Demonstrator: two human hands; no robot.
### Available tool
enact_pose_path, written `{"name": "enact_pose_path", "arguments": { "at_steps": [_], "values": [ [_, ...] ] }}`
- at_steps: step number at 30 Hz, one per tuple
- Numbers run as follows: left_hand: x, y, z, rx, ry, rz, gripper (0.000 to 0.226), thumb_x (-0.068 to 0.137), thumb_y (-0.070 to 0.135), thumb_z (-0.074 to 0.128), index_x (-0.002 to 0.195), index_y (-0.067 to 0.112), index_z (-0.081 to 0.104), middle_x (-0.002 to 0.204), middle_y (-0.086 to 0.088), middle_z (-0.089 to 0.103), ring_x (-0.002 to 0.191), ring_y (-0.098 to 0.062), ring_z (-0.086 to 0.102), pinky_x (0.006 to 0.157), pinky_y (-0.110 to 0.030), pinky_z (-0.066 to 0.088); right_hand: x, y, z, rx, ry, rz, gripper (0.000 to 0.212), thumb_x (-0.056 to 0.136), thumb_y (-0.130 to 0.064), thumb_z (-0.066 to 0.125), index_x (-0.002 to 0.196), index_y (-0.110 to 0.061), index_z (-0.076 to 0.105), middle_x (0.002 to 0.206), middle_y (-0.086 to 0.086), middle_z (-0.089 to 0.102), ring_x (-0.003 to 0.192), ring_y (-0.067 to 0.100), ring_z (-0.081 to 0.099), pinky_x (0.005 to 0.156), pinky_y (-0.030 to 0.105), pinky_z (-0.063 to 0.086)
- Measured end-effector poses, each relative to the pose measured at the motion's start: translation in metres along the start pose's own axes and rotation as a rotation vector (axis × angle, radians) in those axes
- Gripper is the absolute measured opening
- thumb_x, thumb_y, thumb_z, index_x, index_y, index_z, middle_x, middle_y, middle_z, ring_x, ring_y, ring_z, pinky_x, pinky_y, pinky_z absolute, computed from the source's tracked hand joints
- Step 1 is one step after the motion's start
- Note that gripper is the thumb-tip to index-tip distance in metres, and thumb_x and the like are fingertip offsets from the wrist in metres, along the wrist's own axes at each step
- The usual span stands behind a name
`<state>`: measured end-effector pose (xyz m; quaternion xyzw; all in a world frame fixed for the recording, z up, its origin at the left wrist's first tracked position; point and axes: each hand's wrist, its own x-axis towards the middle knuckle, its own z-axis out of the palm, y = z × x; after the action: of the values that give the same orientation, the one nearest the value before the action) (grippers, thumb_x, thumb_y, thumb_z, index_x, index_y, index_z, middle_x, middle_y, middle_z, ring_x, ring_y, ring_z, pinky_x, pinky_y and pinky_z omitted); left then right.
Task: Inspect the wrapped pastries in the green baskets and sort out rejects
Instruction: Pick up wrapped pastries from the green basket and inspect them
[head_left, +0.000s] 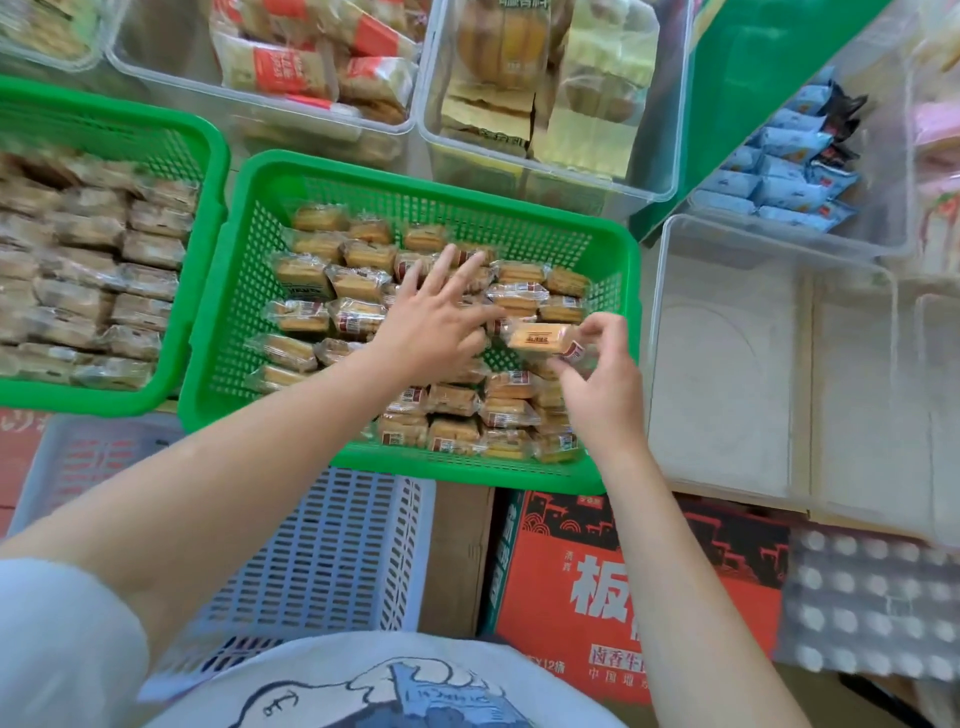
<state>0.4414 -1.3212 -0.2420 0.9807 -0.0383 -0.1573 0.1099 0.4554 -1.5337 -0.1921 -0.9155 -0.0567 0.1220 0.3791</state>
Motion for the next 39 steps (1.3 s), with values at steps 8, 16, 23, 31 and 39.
{"name": "enact_pose_path", "arguments": {
  "at_steps": [8, 16, 23, 31, 39],
  "values": [
    [0.001, -0.002, 0.006, -0.071, 0.022, 0.003, 0.046, 0.104, 0.049, 0.028, 0.149, 0.051, 0.034, 0.169, -0.005, -0.004, 0.155, -0.030, -0.009, 0.122, -0.056, -0.003, 0.004, 0.014, 0.039, -0.576, -0.035, -0.394, 0.024, 0.086, 0.003, 0.067, 0.105, -0.009, 0.072, 0.106, 0.015, 0.056, 0.098, 0.033, 0.055, 0.075, 0.043, 0.051],
    [-0.032, 0.022, 0.008, -0.100, 0.221, 0.109, 0.044, 0.098, 0.024, 0.050, 0.141, 0.018, 0.055, 0.160, -0.011, 0.034, 0.151, -0.031, 0.024, 0.120, -0.053, 0.018, -0.004, 0.012, 0.037, -0.502, 0.027, -0.356, 0.022, 0.086, 0.000, 0.066, 0.107, -0.006, 0.066, 0.096, 0.010, 0.057, 0.091, 0.029, 0.052, 0.074, 0.039, 0.045],
    [-0.060, 0.033, 0.033, -0.034, 0.168, 0.180, 0.053, 0.096, 0.033, 0.030, 0.136, 0.013, 0.058, 0.143, -0.006, 0.057, 0.135, -0.028, 0.048, 0.111, -0.048, 0.036, -0.015, 0.018, 0.042, -0.538, -0.106, -0.234, 0.029, 0.089, -0.004, 0.067, 0.118, -0.003, 0.063, 0.107, 0.012, 0.060, 0.103, 0.030, 0.055, 0.081, 0.042, 0.052],
    [-0.058, 0.034, 0.034, -0.040, -0.015, 0.076, 0.062, 0.104, 0.049, 0.009, 0.160, 0.023, 0.017, 0.168, 0.003, 0.012, 0.155, -0.017, 0.004, 0.125, -0.046, 0.001, -0.027, 0.006, 0.049, -0.619, -0.048, -0.164, 0.024, 0.083, 0.014, 0.057, 0.100, -0.002, 0.060, 0.099, 0.016, 0.051, 0.085, 0.030, 0.052, 0.062, 0.032, 0.037],
    [-0.056, 0.031, 0.042, -0.059, -0.018, 0.051, 0.065, 0.104, 0.057, 0.026, 0.161, 0.027, 0.015, 0.168, 0.007, 0.007, 0.155, -0.013, -0.002, 0.125, -0.042, -0.006, -0.043, 0.006, 0.026, -0.292, -0.134, -0.028, 0.008, 0.102, -0.007, 0.045, 0.104, -0.013, 0.051, 0.105, 0.003, 0.047, 0.083, 0.017, 0.051, 0.069, 0.027, 0.037]
  ]
}}
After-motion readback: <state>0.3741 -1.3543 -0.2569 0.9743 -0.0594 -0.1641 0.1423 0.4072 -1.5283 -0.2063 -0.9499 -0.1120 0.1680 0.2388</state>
